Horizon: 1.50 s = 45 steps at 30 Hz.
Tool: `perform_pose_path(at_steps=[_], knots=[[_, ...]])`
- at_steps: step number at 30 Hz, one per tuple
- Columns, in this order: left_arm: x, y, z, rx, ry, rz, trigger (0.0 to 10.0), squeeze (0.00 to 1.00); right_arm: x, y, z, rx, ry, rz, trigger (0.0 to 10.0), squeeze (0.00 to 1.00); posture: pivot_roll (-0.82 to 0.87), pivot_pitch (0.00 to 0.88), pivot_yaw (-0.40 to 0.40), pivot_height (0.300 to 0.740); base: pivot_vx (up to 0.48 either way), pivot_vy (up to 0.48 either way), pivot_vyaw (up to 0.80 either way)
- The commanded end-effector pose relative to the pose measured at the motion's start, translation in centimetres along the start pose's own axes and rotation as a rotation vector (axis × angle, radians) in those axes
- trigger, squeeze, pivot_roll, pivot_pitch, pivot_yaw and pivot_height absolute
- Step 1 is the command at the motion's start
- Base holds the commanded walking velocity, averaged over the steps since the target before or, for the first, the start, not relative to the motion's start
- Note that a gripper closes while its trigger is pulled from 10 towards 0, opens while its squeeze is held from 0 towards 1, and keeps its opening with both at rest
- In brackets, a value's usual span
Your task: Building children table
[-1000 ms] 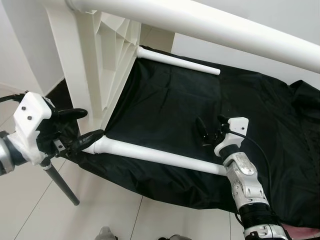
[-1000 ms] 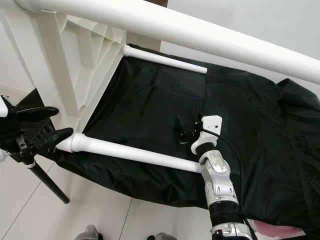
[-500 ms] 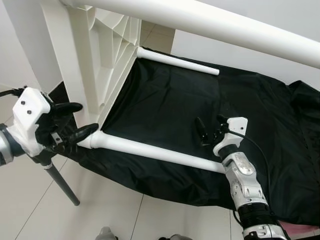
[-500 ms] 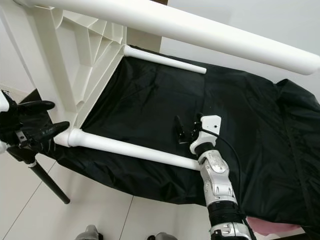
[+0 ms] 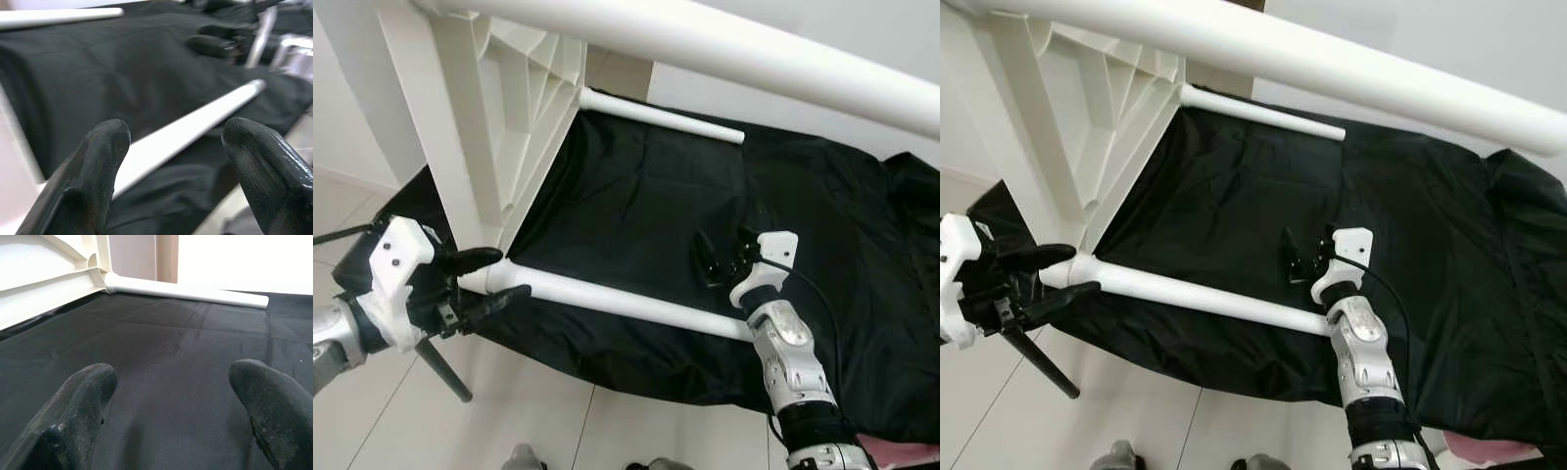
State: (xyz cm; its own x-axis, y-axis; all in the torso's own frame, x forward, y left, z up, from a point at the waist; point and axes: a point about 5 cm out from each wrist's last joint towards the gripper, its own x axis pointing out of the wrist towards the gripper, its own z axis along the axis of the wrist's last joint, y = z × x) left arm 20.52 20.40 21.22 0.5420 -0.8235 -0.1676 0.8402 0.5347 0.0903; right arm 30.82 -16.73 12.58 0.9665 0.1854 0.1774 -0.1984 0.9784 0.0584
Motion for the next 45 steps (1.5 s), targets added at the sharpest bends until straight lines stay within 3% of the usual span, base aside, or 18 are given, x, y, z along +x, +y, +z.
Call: perform_pose_path(at_steps=[1, 9, 11, 13, 22, 30, 34, 37, 38, 45], knots=[[0.7, -1.8, -0.1, -0.038, -0.016, -0.146, 10.0, 0.0, -0.2, -0.4, -0.1, -0.01, 0.006, -0.015, 10.0, 0.0, 0.08, 0.07, -0.078, 0.74, 0.0, 0.0, 0.0], [2.4, -3.3, -0.1, -0.043, -0.04, -0.173, 10.0, 0.0, -0.3, -0.3, -0.1, -0.01, 0.005, -0.016, 10.0, 0.0, 0.08, 0.072, -0.077, 0.74, 0.0, 0.0, 0.0], [3.2, -3.5, -0.1, -0.048, -0.058, -0.158, 10.0, 0.0, -0.3, -0.3, -0.1, -0.009, 0.003, -0.018, 10.0, 0.0, 0.08, 0.071, -0.068, 0.74, 0.0, 0.0, 0.0], [5.0, -3.9, -0.3, -0.063, -0.094, -0.115, 10.0, 0.0, -0.5, 0.0, 0.0, -0.008, -0.009, -0.031, 10.0, 0.0, 0.07, 0.068, -0.057, 0.74, 0.0, 0.0, 0.0], [8.7, -4.0, -0.5, -0.109, -0.195, 0.014, 10.0, 0.0, -1.1, 1.7, 0.6, -0.019, -0.068, -0.141, 10.0, 0.0, 0.04, 0.061, -0.043, 0.74, 0.0, 0.0, 0.0], [11.2, -2.9, -0.3, -0.112, -0.251, 0.179, 10.0, 0.0, -1.7, 2.3, 2.2, -0.023, -0.128, -0.284, 10.0, 0.0, 0.01, 0.061, -0.032, 0.74, 0.0, 0.0, 0.0], [12.6, -2.3, -0.8, -0.133, -0.235, 0.3, 10.0, 0.0, -2.2, 2.9, 2.5, 0.049, -0.132, -0.304, 10.0, 0.0, 0.0, 0.06, -0.03, 0.74, 0.0, 0.0, 0.0], [12.8, -2.1, -1.0, -0.15, -0.242, 0.335, 10.0, 0.0, -2.3, 3.1, 2.5, 0.059, -0.134, -0.309, 10.0, 0.0, 0.0, 0.058, -0.026, 0.74, 0.0, 0.0, 0.0], [13.2, -1.9, -1.4, -0.159, -0.252, 0.392, 10.0, 0.0, -2.5, 3.5, 2.5, 0.039, -0.136, -0.325, 10.0, 0.0, 0.0, 0.058, -0.025, 0.74, 0.0, 0.0, 0.0], [14.4, -1.4, -2.4, -0.146, -0.203, 0.471, 10.0, 0.0, -2.6, 3.4, 2.9, -0.035, -0.14, -0.382, 10.0, 0.0, 0.03, 0.075, -0.044, 0.74, 0.0, 0.0, 0.0]])
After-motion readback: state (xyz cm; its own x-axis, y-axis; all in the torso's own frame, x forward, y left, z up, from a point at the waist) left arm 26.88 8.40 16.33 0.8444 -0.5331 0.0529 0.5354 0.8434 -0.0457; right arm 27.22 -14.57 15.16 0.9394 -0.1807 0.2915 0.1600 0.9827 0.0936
